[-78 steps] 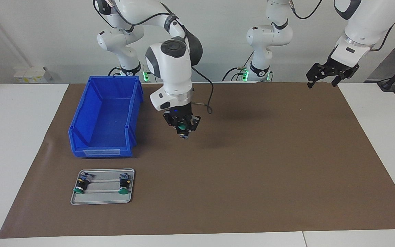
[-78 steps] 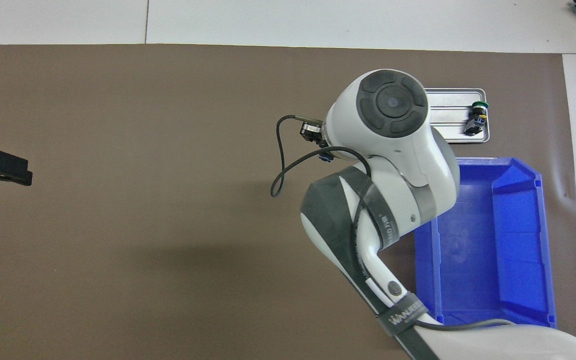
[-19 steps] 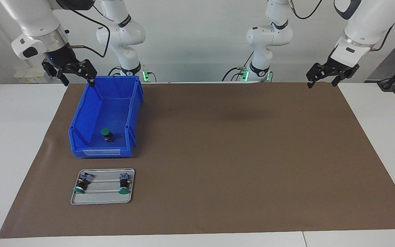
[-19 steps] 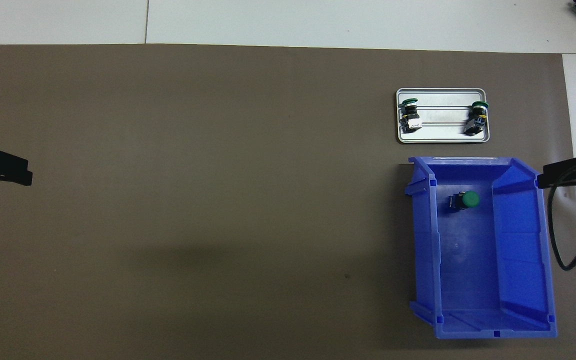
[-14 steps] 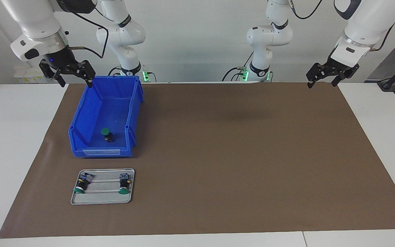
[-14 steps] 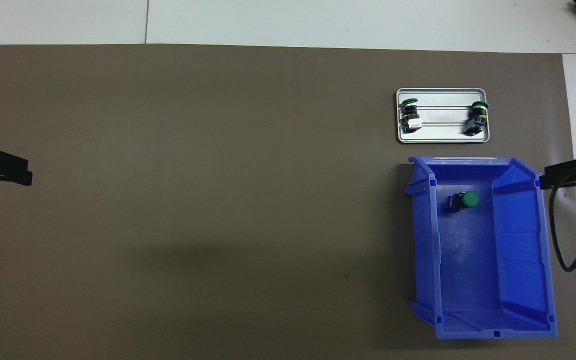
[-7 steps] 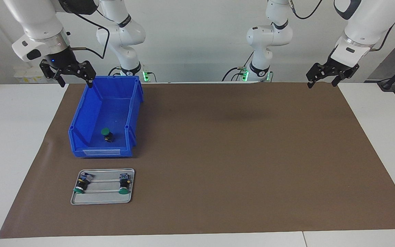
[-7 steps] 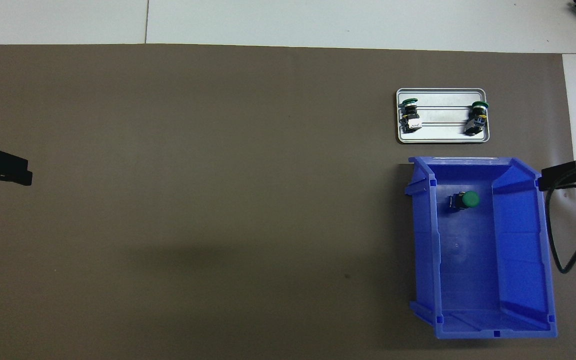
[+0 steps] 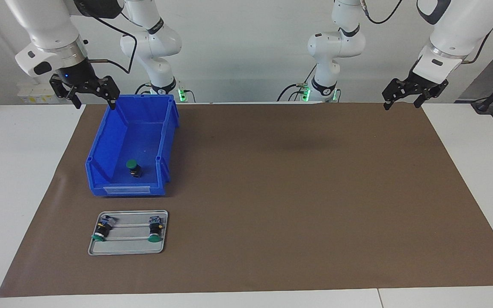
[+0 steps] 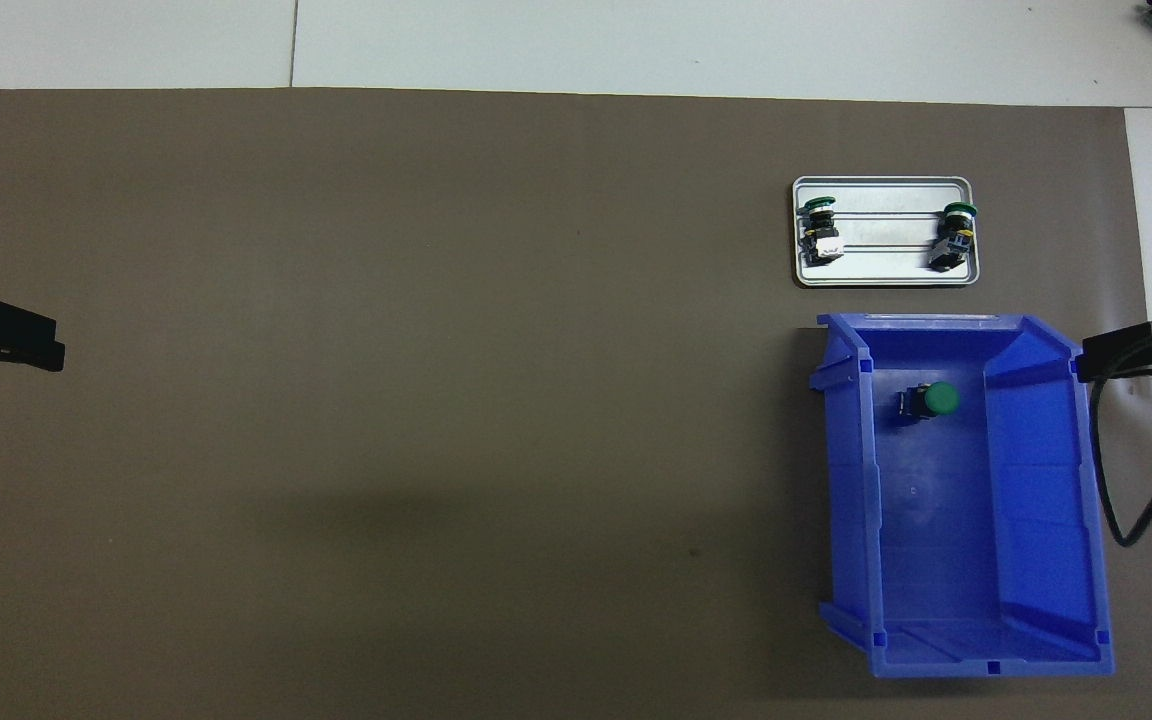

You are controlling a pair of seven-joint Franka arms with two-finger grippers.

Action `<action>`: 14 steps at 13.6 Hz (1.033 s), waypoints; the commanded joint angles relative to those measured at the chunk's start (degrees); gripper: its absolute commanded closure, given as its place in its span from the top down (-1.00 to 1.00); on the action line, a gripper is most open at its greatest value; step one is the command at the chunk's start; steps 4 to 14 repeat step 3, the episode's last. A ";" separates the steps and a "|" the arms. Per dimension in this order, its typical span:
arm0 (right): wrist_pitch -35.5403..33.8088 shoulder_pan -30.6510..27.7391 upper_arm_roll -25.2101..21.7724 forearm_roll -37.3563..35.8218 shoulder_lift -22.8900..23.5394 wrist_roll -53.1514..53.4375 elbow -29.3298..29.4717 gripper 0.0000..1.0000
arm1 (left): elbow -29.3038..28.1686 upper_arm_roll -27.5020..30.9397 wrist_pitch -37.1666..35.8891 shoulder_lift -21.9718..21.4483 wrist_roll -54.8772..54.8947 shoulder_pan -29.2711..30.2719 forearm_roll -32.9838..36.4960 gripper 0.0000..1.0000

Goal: Place and press button with both arms

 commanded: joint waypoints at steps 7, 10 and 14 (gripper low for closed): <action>0.62 -0.06 0.16 0.28 -0.47 -1.07 -0.76 1.00 | -1.73 -0.38 0.29 -1.58 0.47 0.52 0.83 1.00; 0.62 -0.06 0.16 0.28 -0.47 -1.07 -0.76 1.00 | -1.73 -0.38 0.29 -1.58 0.47 0.52 0.83 1.00; 0.62 -0.06 0.16 0.28 -0.47 -1.07 -0.76 1.00 | -1.73 -0.38 0.29 -1.58 0.47 0.52 0.83 1.00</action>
